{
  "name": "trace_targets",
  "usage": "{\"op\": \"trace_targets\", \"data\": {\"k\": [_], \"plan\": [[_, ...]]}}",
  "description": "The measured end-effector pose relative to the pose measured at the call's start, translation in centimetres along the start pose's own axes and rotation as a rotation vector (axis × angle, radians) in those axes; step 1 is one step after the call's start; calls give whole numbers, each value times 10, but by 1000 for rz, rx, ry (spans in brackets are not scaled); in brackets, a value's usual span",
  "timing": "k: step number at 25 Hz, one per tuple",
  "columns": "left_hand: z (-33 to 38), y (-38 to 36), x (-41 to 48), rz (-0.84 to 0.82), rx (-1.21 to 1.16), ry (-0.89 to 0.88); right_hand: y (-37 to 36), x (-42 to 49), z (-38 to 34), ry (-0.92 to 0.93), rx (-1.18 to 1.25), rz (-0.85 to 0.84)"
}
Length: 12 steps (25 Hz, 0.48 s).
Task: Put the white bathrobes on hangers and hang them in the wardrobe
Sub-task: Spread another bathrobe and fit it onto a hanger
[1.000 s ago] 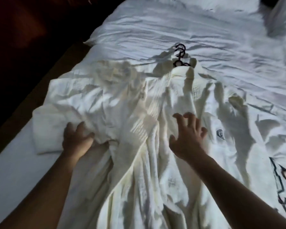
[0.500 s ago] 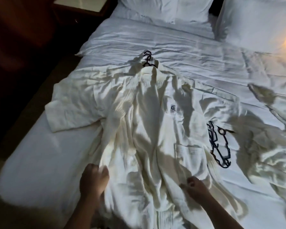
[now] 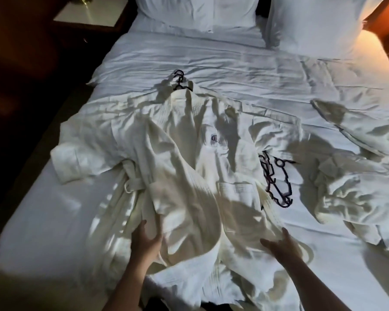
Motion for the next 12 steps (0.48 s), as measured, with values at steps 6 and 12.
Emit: {"op": "trace_targets", "data": {"k": [6,12], "plan": [[-15,-33,-15,-249,-322,94,-6,10,-4,64,-134,-101],[-2,26,-39,-343,-724,66,40,-10,-9,184,459,-433]]}}
Point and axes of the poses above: each hand's wrist, its own x-axis towards the middle knuckle, its own y-axis out of the back of the hand, z = x × y, the point moved 5 cm from there along x, towards the middle knuckle, and after that the axes turned 10 degrees about -x, right-handed, at the moved point
